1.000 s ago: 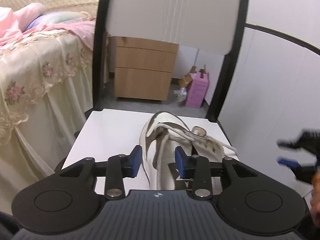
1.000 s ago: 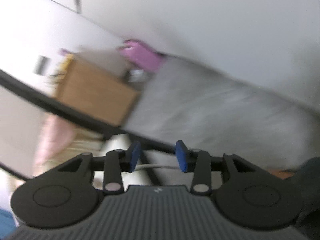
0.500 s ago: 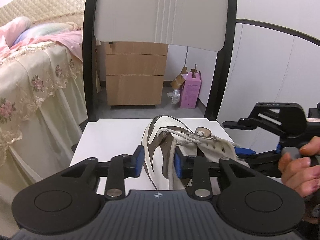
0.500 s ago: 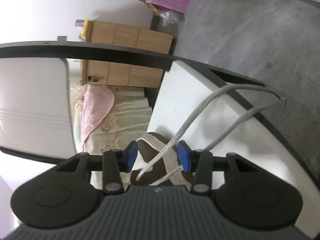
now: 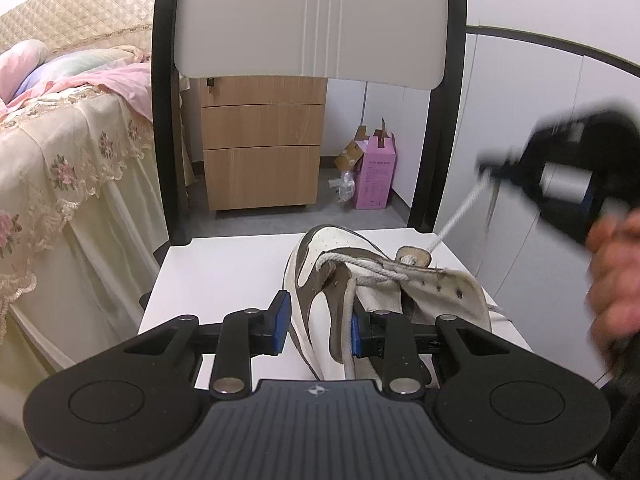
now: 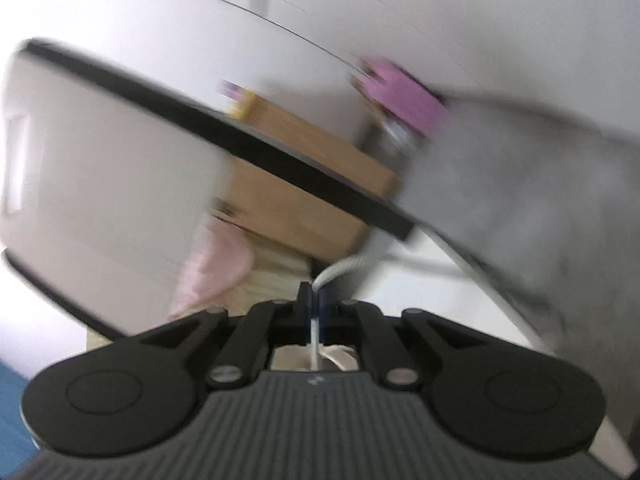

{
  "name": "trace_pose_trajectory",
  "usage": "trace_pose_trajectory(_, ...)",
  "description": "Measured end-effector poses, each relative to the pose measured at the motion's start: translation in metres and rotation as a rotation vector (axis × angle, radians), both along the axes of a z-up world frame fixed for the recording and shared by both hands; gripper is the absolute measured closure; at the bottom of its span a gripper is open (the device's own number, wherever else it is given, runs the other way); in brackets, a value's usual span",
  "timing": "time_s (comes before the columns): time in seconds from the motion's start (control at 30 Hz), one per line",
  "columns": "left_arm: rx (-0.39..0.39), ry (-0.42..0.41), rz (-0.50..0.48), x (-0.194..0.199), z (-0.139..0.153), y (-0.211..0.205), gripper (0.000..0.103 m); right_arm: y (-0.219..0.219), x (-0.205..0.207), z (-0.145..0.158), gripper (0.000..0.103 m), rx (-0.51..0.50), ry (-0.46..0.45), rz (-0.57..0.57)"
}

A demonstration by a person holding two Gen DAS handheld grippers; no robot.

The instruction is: Lace up shoes with both hands

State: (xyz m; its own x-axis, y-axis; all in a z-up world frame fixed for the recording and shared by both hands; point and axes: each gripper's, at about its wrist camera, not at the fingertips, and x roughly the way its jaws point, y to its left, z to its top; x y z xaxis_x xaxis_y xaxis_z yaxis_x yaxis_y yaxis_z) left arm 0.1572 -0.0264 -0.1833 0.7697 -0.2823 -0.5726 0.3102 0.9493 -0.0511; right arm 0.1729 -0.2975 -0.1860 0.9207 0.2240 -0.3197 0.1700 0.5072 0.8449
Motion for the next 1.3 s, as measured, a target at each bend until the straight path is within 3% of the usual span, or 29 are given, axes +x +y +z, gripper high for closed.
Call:
trace_pose_trajectory(0.17,0.0,0.01,0.006,0.002,-0.002,0.001,0.071,0.019,-0.006,0.058,0.099,-0.164,-0.194,0.01)
trace_pose_trajectory(0.3,0.0,0.019,0.01,0.004,-0.003,0.001,0.071,0.034,0.0,0.091,0.1,-0.26,-0.279,0.034)
trace_pose_trajectory(0.67,-0.017,0.036,0.02,0.006,-0.003,0.007,0.07,0.025,0.015,0.132,0.101,-0.099,-0.432,0.011)
trace_pose_trajectory(0.73,-0.027,0.035,0.025,0.005,-0.001,0.011,0.07,0.028,0.017,0.146,0.101,-0.113,-0.453,0.03)
trace_pose_trajectory(0.9,-0.07,0.002,0.013,-0.004,0.013,0.017,0.067,0.052,-0.003,0.168,0.101,-0.304,-0.438,0.139)
trace_pose_trajectory(0.97,-0.094,-0.043,-0.015,-0.012,0.021,0.018,0.065,0.054,-0.012,0.166,0.101,-0.302,-0.414,0.174)
trace_pose_trajectory(1.03,-0.133,-0.113,-0.051,-0.022,0.032,0.019,0.052,0.054,-0.02,0.163,0.101,-0.285,-0.382,0.203)
trace_pose_trajectory(1.2,-0.251,-0.256,-0.244,-0.046,0.053,0.012,0.05,0.047,-0.041,0.139,0.101,-0.195,-0.273,0.235)
trace_pose_trajectory(1.3,-0.273,-0.301,-0.287,-0.056,0.058,0.002,0.05,0.043,-0.052,0.118,0.101,-0.124,-0.202,0.248)
